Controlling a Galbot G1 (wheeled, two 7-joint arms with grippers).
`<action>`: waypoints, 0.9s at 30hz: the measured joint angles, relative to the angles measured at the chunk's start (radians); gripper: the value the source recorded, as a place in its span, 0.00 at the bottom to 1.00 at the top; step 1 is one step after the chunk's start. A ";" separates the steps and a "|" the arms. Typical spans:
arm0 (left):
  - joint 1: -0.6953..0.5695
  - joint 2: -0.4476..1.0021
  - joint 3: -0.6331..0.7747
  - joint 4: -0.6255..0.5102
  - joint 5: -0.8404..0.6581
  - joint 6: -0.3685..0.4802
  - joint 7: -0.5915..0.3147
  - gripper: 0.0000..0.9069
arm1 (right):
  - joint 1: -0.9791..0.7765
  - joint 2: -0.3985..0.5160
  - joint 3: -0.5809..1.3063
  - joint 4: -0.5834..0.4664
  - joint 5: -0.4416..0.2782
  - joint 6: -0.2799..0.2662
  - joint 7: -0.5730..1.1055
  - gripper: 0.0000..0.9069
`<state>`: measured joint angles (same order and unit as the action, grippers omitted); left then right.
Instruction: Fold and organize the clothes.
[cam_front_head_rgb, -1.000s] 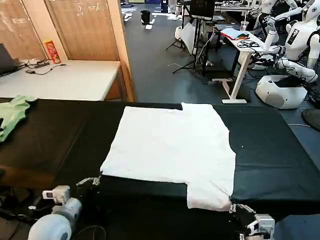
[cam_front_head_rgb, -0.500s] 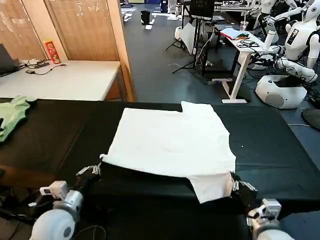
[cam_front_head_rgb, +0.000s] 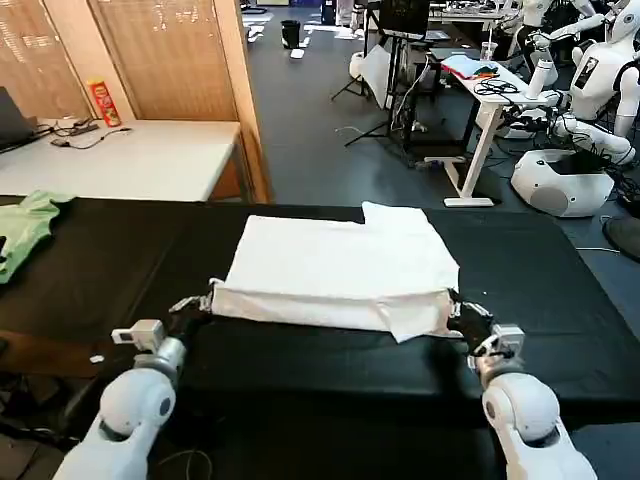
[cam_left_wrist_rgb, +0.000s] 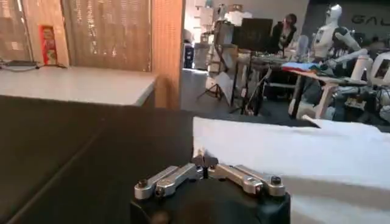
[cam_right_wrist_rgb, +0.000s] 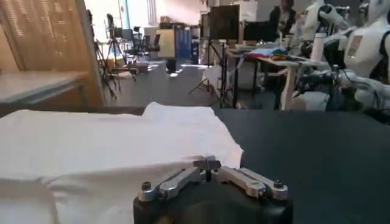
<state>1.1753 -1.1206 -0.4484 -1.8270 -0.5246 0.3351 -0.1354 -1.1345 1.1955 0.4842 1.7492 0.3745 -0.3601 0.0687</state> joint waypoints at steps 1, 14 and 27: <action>-0.012 -0.001 0.008 0.013 0.006 -0.002 0.001 0.00 | 0.010 0.002 -0.004 -0.011 0.000 0.002 -0.004 0.03; -0.065 -0.011 0.037 0.079 0.028 0.004 -0.010 0.97 | -0.063 -0.035 0.041 0.066 0.014 -0.046 -0.049 0.97; 0.044 0.003 0.005 0.016 -0.048 0.034 0.009 0.97 | -0.296 -0.026 0.124 0.210 -0.005 -0.046 -0.049 0.92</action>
<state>1.2189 -1.1173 -0.4433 -1.8114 -0.5724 0.3692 -0.1260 -1.4307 1.1694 0.6077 1.9596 0.3698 -0.4058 0.0194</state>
